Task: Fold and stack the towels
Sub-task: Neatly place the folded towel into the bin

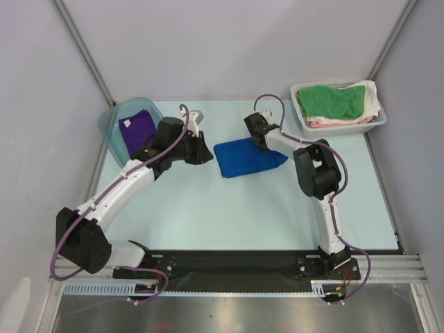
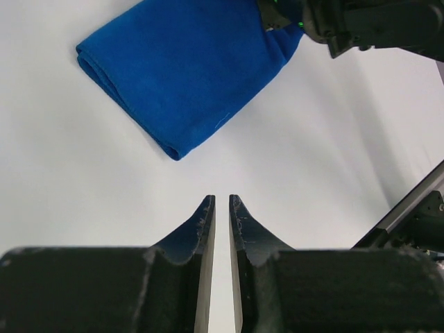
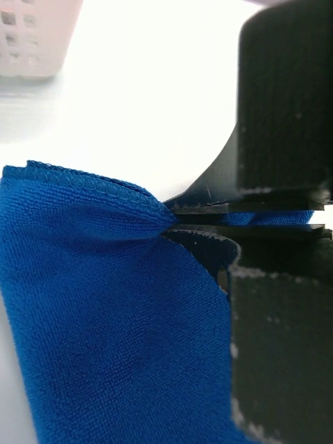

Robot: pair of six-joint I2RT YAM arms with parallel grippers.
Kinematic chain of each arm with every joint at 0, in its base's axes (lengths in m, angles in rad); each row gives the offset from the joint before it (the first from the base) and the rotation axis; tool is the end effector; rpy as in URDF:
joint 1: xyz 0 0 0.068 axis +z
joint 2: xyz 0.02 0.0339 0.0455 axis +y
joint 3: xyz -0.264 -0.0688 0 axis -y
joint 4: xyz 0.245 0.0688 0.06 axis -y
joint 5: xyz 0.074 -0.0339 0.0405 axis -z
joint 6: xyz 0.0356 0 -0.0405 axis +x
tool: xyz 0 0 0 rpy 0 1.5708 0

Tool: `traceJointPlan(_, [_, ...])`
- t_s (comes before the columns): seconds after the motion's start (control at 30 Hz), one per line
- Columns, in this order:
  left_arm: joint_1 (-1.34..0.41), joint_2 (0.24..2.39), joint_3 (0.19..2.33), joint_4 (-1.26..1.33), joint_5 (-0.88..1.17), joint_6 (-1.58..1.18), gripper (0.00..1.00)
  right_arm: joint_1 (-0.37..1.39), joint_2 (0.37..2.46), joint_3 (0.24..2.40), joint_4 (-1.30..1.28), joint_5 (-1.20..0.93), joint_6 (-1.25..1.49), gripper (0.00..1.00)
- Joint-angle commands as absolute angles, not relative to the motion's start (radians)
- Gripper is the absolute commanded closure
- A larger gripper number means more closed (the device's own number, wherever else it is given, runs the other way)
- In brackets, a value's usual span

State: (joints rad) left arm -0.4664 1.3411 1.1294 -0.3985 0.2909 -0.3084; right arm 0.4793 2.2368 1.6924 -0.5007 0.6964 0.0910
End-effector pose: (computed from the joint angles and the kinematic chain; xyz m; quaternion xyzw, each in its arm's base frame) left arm 0.2639 -0.1443 0.3158 0.1360 0.8695 -0.2917 0.3747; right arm 0.4317 0.1986 0.1579 -0.0881 0.9078 -0.2475 0.3271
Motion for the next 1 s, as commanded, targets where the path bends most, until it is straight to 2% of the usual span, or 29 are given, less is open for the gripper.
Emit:
traceJointPlan(0.0, [-0.465, 1.330, 1.120, -0.382, 0.347, -0.299, 0.82, 0.492, 2.258, 1.715, -0.401, 0.865, -0.038, 1.00])
traceJointPlan(0.1, [-0.465, 1.310, 1.123, -0.393, 0.353, -0.298, 0.82, 0.491, 2.284, 1.723, -0.277, 0.974, -0.196, 1.00])
traceJointPlan(0.27, [-0.463, 1.282, 1.137, -0.440, 0.347, -0.265, 0.82, 0.460, 2.318, 1.791, -0.106, 1.031, -0.380, 1.00])
traceJointPlan(0.73, [-0.420, 1.293, 1.112, -0.411, 0.416, -0.239, 0.83, 0.374, 2.545, 2.293, -0.089, 1.015, -0.695, 1.00])
traceJointPlan(0.97, [-0.397, 1.301, 1.095, -0.397, 0.436, -0.242, 0.83, 0.302, 2.551, 2.365, -0.069, 0.991, -0.759, 1.00])
